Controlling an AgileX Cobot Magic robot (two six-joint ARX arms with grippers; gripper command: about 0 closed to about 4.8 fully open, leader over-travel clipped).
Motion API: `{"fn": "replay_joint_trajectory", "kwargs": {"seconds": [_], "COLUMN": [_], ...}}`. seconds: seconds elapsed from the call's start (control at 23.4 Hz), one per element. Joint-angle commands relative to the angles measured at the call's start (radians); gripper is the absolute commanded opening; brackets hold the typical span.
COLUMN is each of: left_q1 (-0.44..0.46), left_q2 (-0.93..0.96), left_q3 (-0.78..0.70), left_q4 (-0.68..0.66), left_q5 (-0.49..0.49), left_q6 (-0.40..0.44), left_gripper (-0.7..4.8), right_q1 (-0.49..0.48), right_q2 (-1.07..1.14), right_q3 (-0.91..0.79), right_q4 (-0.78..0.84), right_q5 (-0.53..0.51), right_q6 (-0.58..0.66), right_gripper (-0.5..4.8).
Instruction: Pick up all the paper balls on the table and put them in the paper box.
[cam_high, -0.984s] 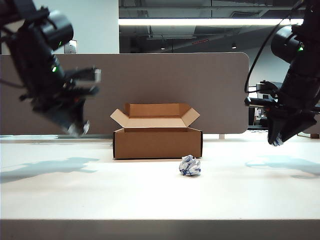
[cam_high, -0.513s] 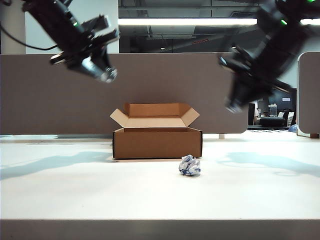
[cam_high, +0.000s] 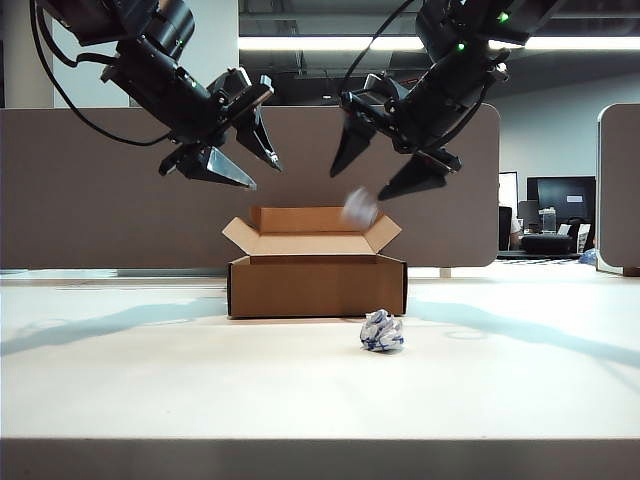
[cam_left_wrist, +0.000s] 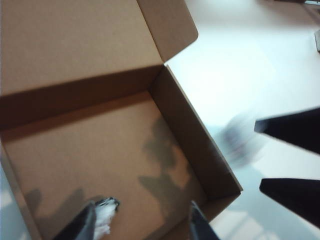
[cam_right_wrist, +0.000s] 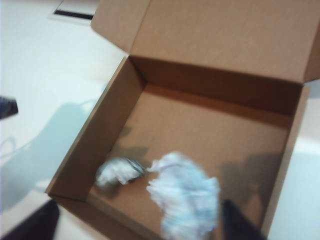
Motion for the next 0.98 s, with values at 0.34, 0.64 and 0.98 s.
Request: {"fn": "replay_joint_trajectory", "kwargs": {"seconds": [0.34, 0.64, 0.98], "left_q1": [0.002, 0.002, 0.002], "left_q2": [-0.099, -0.251, -0.351], "left_q3": [0.004, 0.002, -0.089], "left_q4": [-0.232, -0.584, -0.807], "left_q5": [0.055, -0.073, -0.178], "left_q6": [0.2, 0.322, 0.378], "left_gripper": [2.41, 2.41, 2.1], "right_q1": [-0.002, 0.022, 0.143], "right_q2": [-0.083, -0.12, -0.114], "right_q3": [0.01, 0.003, -0.014], "right_q4": [-0.253, -0.616, -0.662], "right_q5": [-0.001, 0.079, 0.275], "right_q6": [-0.126, -0.148, -0.197], "right_gripper": [4.09, 4.09, 4.09]}}
